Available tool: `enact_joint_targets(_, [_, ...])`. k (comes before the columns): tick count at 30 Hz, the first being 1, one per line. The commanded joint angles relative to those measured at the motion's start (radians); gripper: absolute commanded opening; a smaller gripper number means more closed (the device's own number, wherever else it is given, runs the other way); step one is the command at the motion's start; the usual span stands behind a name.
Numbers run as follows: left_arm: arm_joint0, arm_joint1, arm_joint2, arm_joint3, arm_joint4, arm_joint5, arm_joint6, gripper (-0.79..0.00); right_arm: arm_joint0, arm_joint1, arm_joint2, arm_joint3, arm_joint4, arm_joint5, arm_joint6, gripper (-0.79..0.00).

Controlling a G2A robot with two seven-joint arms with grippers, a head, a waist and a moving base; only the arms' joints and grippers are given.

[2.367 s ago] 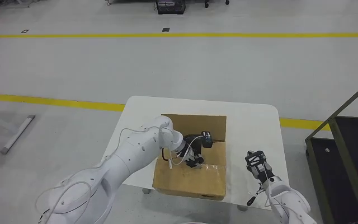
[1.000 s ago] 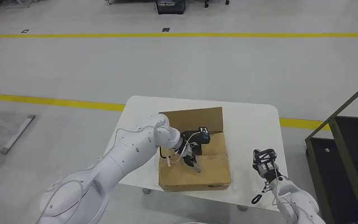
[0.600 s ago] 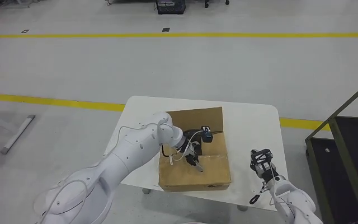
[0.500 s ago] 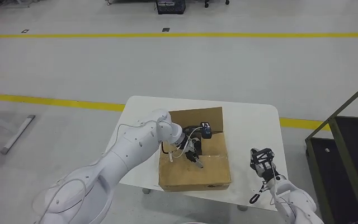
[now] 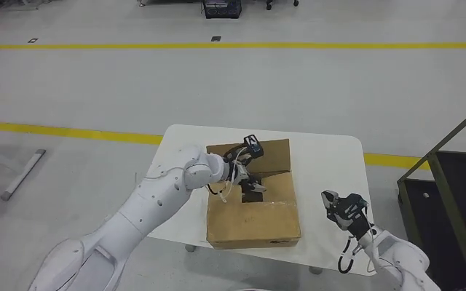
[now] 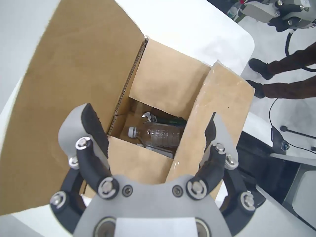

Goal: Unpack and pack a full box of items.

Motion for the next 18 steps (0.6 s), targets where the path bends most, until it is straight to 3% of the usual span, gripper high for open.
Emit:
enact_joint_targets(1, [0.075, 0.04, -0.059, -0.137, 0.058, 0.06, -0.037, 0.0, 0.005, 0.001, 0.004, 0.0, -0.013, 0.014, 0.007, -0.785])
enact_joint_targets(7, [0.285, 0.127, -0.246, -0.422, 0.135, 0.165, -0.102, 0.0, 0.005, 0.001, 0.004, 0.0, -0.013, 0.014, 0.007, -0.785])
enact_joint_targets(13, [0.434, 0.173, -0.406, -0.559, 0.18, 0.242, -0.1, 0.0, 0.006, 0.001, 0.001, -0.007, -0.004, 0.015, 0.012, -0.785])
enact_joint_targets(16, [0.491, 0.186, -0.47, -0.594, 0.186, 0.275, -0.094, 0.0, 0.018, 0.003, -0.004, 0.012, 0.181, -0.11, 0.078, -0.785])
enact_joint_targets(18, [0.516, 0.193, -0.504, -0.605, 0.194, 0.287, -0.087, 0.0, 0.048, 0.008, 0.003, 0.031, 0.344, -0.198, 0.2, -0.785])
